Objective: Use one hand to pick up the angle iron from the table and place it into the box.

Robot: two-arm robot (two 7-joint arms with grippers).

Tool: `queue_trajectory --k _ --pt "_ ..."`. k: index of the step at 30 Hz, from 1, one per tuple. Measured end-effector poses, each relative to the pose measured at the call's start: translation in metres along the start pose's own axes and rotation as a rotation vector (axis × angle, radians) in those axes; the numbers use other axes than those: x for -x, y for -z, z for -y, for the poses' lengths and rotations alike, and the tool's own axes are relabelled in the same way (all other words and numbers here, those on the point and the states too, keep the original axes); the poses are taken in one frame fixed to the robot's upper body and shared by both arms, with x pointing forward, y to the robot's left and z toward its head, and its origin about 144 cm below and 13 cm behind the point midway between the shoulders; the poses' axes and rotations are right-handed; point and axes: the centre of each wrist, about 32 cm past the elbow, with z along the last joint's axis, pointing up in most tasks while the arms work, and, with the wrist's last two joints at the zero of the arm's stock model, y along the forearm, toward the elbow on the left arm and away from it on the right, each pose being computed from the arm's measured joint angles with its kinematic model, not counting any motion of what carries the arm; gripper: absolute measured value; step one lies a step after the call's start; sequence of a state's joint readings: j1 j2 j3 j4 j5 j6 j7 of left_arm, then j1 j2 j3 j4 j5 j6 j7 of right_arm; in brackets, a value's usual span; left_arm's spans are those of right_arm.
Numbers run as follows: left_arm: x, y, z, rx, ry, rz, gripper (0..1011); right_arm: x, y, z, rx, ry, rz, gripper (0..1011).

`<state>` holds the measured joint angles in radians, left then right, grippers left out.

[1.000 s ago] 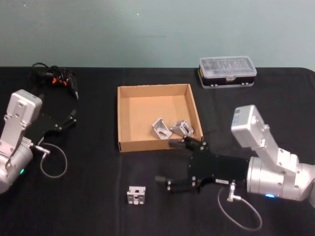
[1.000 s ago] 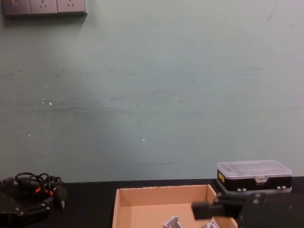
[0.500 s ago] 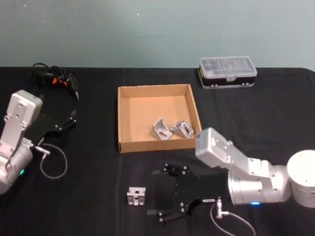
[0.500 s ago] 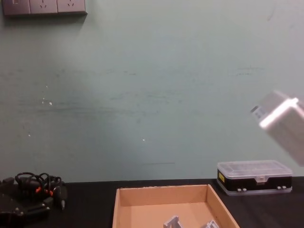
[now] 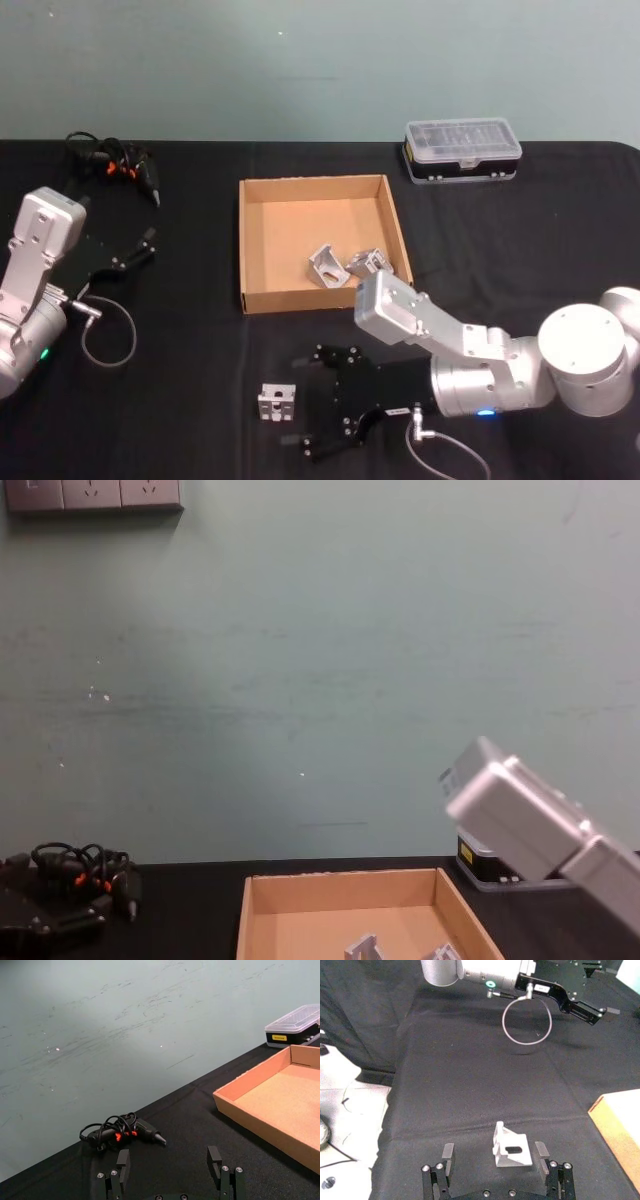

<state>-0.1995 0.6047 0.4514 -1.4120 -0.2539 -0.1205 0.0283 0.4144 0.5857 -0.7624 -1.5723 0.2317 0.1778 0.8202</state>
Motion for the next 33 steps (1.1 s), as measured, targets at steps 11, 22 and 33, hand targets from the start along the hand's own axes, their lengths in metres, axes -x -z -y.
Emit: queue_trajectory --k 11,22,33 --pt "0.000 0.000 0.000 0.000 0.000 0.000 1011 -0.005 0.002 -0.020 0.009 -0.006 -0.026 1004" --pt "0.000 0.000 0.000 0.000 0.000 0.000 1011 -0.008 0.011 -0.027 0.031 0.007 -0.054 1004" --pt "0.000 0.000 0.000 0.000 0.000 0.000 1011 -0.008 0.013 -0.029 0.017 0.010 -0.051 1004"
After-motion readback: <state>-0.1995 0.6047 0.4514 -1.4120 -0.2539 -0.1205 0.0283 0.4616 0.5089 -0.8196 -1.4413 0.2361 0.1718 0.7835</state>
